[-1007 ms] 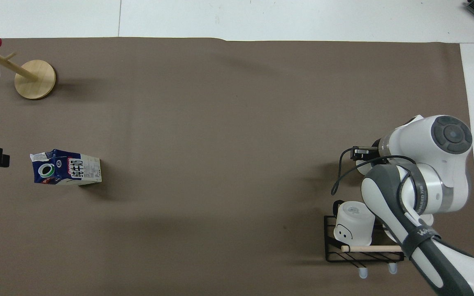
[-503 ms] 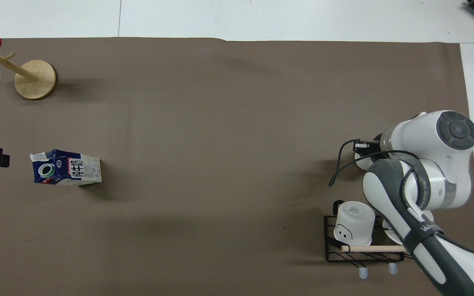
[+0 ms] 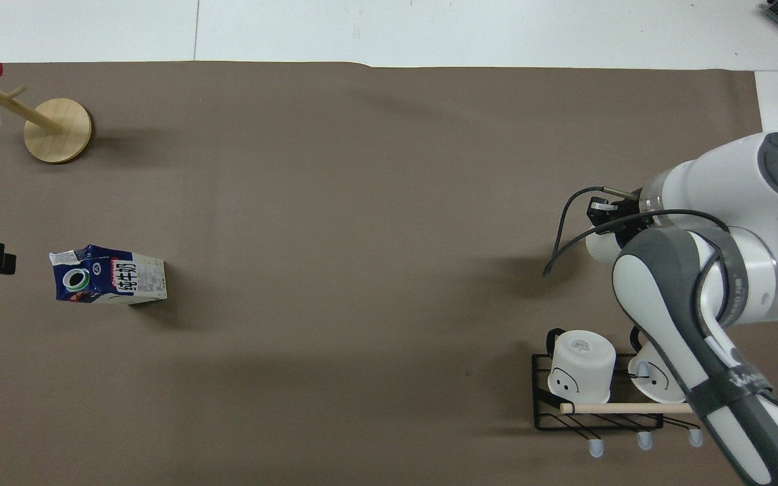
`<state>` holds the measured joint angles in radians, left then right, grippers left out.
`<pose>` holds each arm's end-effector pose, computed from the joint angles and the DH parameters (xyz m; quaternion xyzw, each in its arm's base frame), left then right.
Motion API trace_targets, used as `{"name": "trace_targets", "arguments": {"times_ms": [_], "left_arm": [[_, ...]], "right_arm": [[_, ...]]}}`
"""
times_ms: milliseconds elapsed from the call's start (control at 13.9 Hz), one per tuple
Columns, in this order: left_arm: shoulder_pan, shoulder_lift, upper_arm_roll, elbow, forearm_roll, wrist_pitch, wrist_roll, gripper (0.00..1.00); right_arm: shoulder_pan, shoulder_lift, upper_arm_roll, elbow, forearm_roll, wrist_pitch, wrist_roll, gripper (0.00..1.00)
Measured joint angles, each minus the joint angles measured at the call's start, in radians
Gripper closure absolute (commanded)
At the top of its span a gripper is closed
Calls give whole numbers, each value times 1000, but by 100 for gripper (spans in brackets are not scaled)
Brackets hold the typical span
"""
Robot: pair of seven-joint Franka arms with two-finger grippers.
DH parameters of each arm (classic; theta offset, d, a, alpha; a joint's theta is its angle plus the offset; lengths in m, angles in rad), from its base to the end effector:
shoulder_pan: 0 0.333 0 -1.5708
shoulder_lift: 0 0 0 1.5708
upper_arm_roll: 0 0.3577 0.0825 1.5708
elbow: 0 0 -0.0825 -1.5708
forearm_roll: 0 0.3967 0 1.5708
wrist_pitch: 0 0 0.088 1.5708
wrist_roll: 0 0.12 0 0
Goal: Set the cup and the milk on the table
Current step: 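Lift the dark mug with the right gripper toward the table center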
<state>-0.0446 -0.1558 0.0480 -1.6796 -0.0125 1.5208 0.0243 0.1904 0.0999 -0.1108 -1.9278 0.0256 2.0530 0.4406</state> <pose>0.5061 0.0025 0.6799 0.9999 -0.0110 -0.0015 0.0100 0.5989 0.0512 0.4623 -0.9827 0.1849 -0.0110 0.0091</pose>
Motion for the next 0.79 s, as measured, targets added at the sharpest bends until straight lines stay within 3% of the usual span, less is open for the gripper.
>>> {"name": "trace_targets", "arguments": {"times_ms": [359,791], "left_arm": [[0,0,0,0,0,0,0,0],[0,0,0,0,0,0,0,0]], "right_arm": [[54,-6,8,131,-6,-125,78,100],[263,16,12,136,-39,-98,416,100]]}}
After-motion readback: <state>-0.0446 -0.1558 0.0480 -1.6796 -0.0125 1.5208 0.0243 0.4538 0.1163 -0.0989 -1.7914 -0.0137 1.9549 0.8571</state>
